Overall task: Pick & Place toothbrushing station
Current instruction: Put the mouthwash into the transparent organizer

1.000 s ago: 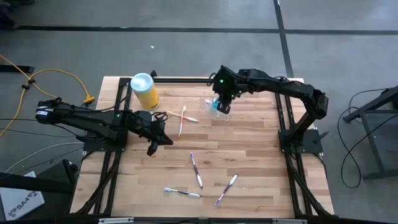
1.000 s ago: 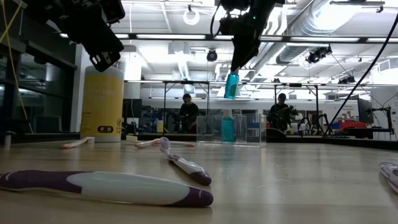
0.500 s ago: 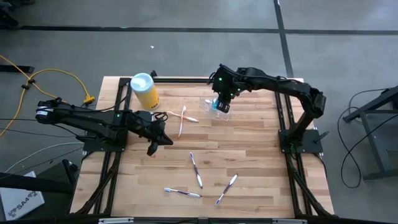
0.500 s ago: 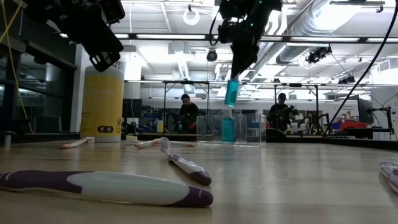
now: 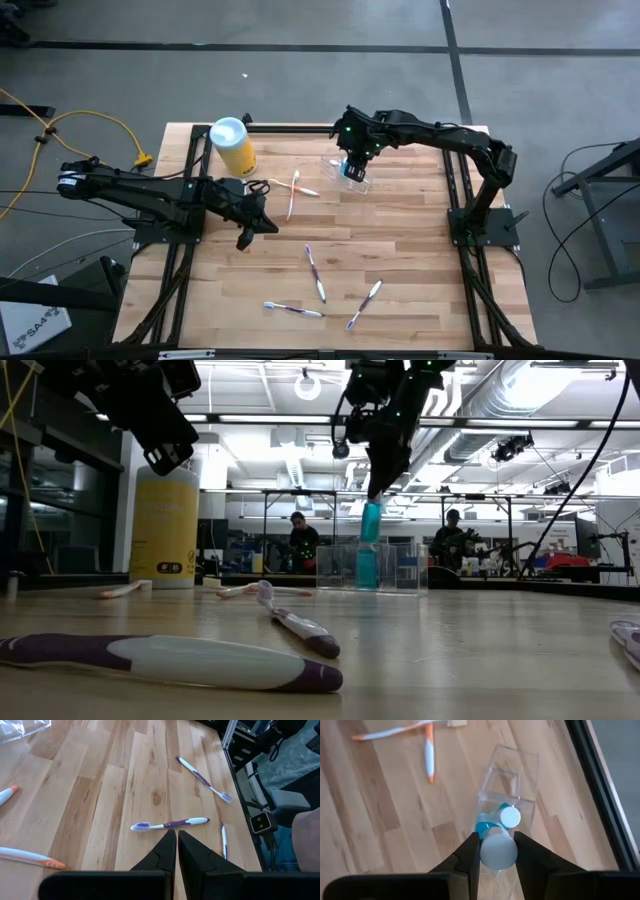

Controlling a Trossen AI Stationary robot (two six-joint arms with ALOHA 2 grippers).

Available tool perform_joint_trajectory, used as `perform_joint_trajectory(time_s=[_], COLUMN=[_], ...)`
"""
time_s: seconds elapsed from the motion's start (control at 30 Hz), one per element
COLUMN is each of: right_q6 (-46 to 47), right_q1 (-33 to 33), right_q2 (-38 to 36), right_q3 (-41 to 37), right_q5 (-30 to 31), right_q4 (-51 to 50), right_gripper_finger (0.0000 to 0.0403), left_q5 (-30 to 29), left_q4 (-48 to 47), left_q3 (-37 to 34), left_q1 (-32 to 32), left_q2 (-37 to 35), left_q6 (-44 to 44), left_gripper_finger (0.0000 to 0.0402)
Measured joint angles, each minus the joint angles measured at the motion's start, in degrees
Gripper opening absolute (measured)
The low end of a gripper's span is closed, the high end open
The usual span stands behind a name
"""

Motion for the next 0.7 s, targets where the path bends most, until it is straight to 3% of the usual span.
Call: perform_joint_trajectory(time_s=[0.7], right_q6=[1.3], right_q1=[-0.8], right_q2=[0.3], right_q3=[-2.9], right_q5=[-0.5], right_q4=[0.9], right_gripper_finger=[0.0088], left_q5=[0.0], left_q4=[0.0], left_q3=[0.0], left_q1=[0.0], left_q2=[0.0], left_q6=[0.0], left_gripper_finger=[0.0014])
